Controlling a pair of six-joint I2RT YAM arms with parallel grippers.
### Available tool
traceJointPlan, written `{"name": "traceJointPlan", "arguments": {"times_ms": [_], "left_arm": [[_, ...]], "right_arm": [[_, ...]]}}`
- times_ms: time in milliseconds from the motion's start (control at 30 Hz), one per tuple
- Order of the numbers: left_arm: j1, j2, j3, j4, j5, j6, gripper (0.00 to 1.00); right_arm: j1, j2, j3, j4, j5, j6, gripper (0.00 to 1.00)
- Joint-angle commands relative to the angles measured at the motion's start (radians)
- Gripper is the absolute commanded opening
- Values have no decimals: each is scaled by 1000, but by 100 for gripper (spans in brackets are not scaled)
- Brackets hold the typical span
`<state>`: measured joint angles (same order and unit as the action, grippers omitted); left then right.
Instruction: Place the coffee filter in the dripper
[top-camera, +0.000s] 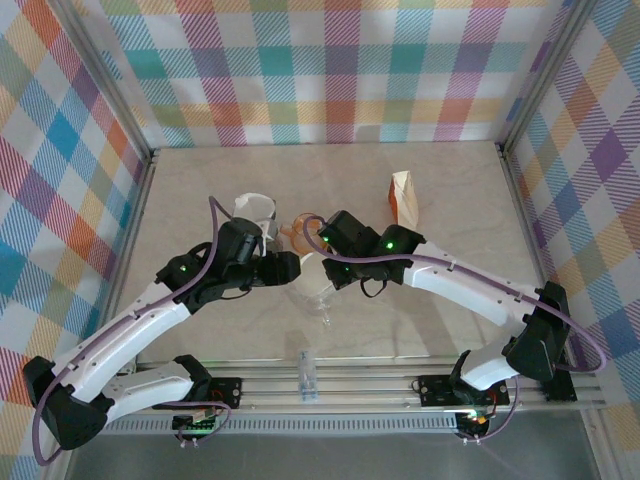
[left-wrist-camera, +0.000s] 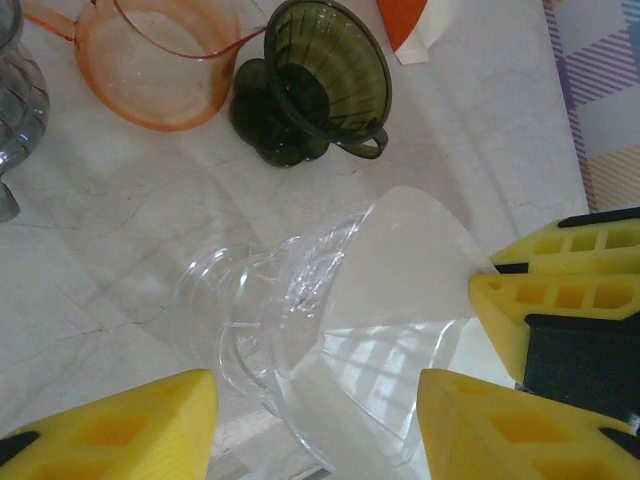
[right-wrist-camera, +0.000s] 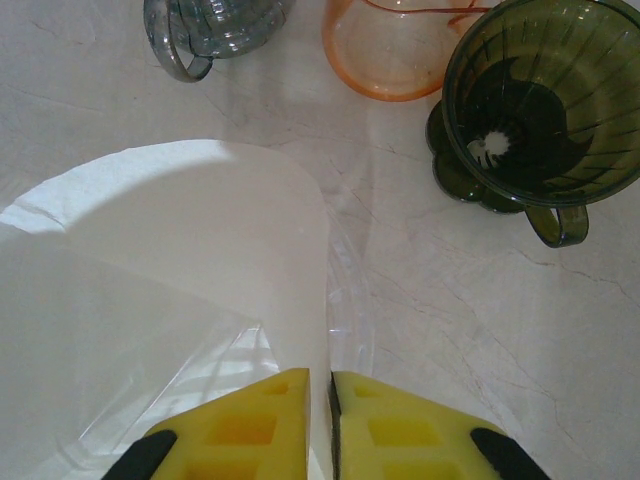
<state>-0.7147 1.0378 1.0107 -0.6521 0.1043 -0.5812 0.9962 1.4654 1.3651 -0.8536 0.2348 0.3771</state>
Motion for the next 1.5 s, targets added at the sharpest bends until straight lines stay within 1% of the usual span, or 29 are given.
{"name": "traceJointPlan", "arguments": {"times_ms": [0, 133, 200, 267, 400, 467, 600, 800, 967, 1100, 1133, 1167, 1200, 1233, 1300, 1367, 1467], "left_arm": [[3, 28, 13, -7, 43, 29, 54], [3, 41, 1, -17, 72, 46, 41], [3, 47, -4, -23, 80, 53, 35], [4, 51, -9, -24, 86, 56, 33], [3, 55, -15, -23, 85, 58, 32], [4, 59, -17, -18, 85, 57, 32], [3, 69, -24, -8, 89, 55, 31], [4, 72, -38, 4, 88, 49, 29], [3, 77, -47, 13, 95, 42, 29], [3, 77, -52, 16, 96, 42, 29], [3, 79, -53, 18, 97, 42, 29], [3, 79, -55, 19, 96, 41, 29], [3, 78, -56, 21, 97, 42, 29], [3, 80, -56, 20, 97, 41, 29], [3, 80, -58, 23, 97, 40, 29], [3, 80, -59, 25, 99, 38, 29], [2, 80, -60, 29, 99, 36, 29]], "right_arm": [[3, 4, 9, -1, -9, 2, 17], [3, 6, 5, 2, -9, 6, 19], [4, 6, 8, 1, -8, 6, 22], [4, 3, 15, -3, -2, 7, 28], [4, -15, 35, -12, 21, 8, 41], [3, -20, 42, -20, 44, 5, 42], [0, 2, 60, -39, 54, -14, 28], [0, 28, 59, -37, 48, -20, 15], [1, 54, 52, -37, 34, -23, 8], [0, 50, 52, -35, 35, -21, 9], [0, 46, 53, -33, 39, -19, 10], [1, 36, 56, -31, 39, -20, 14], [2, 24, 60, -29, 42, -20, 20], [2, 15, 64, -29, 47, -20, 28], [4, -5, 68, -36, 65, -14, 48], [3, -22, 60, -39, 79, 0, 63], [4, -20, 42, -38, 82, 17, 72]]}}
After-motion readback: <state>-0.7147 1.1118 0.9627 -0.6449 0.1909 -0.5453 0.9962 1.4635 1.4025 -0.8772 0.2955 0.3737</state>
